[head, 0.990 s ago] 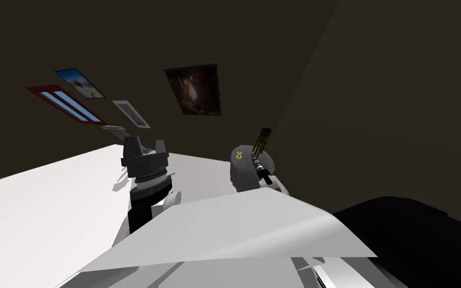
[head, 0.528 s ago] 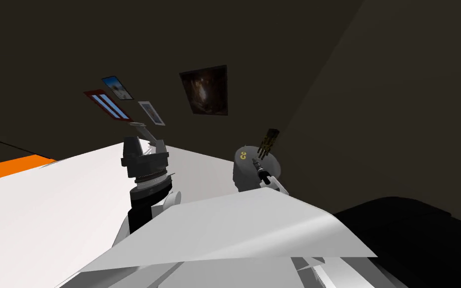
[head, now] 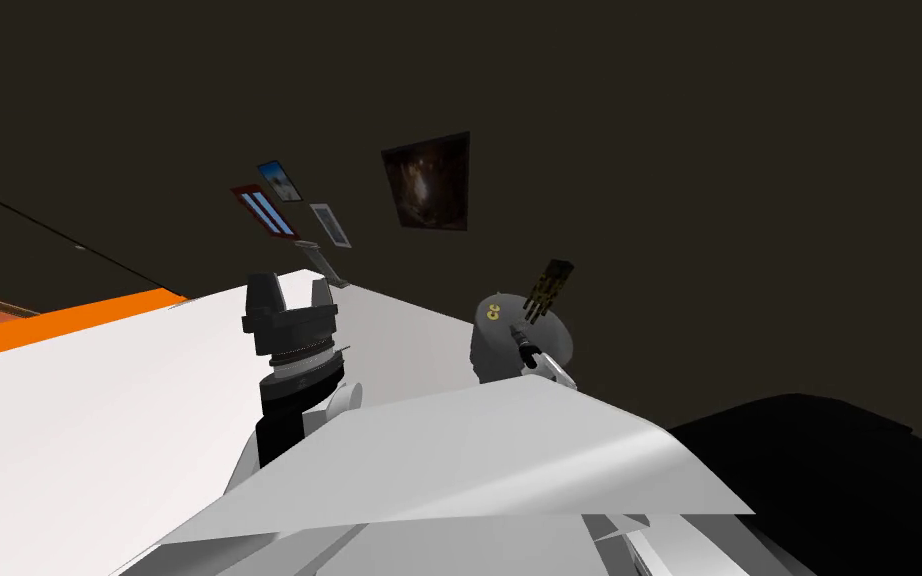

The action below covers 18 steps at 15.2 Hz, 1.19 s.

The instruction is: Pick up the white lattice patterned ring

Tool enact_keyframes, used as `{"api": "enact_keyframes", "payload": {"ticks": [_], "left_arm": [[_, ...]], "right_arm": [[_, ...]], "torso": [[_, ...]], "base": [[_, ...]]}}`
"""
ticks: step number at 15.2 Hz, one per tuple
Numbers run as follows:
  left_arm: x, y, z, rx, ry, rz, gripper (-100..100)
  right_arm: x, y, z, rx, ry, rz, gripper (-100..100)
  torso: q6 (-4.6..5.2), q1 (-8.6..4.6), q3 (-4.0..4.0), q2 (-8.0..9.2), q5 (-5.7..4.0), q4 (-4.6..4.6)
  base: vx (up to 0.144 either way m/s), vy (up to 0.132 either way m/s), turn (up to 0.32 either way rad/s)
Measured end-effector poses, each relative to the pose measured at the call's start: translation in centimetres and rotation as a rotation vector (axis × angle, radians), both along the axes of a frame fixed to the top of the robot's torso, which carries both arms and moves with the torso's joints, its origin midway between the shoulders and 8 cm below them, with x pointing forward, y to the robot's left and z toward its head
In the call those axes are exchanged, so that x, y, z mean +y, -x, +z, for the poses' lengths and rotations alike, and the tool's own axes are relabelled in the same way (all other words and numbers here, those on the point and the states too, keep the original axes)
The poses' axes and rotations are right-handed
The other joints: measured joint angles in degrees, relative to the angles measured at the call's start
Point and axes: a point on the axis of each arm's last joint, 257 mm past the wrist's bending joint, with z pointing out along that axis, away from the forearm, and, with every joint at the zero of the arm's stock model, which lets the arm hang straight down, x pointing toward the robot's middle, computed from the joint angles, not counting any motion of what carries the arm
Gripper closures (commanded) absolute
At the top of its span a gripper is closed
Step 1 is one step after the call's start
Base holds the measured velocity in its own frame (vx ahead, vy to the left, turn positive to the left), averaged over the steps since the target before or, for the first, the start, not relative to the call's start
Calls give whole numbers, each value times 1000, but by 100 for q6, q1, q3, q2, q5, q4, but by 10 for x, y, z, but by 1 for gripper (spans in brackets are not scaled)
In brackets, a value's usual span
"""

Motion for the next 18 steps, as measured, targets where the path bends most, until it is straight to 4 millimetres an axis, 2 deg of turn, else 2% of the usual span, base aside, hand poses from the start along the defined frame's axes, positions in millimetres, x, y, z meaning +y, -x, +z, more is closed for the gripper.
{"api": "enact_keyframes", "payload": {"ticks": [3,11,18], "left_arm": [[0,0,0,0,0,0,0],[0,0,0,0,0,0,0],[0,0,0,0,0,0,0]], "right_arm": [[-16,8,-18,70,67,-28,-100],[-76,52,-60,280,281,-105,-100],[-124,91,-72,442,459,-180,-100]], "torso": [[-2,-1,0,0,0,0],[-5,-8,2,3,-1,1],[-1,-8,1,1,-1,0]], "base": [[-19,-22,236],[-24,-30,219],[-25,-32,227]]}}
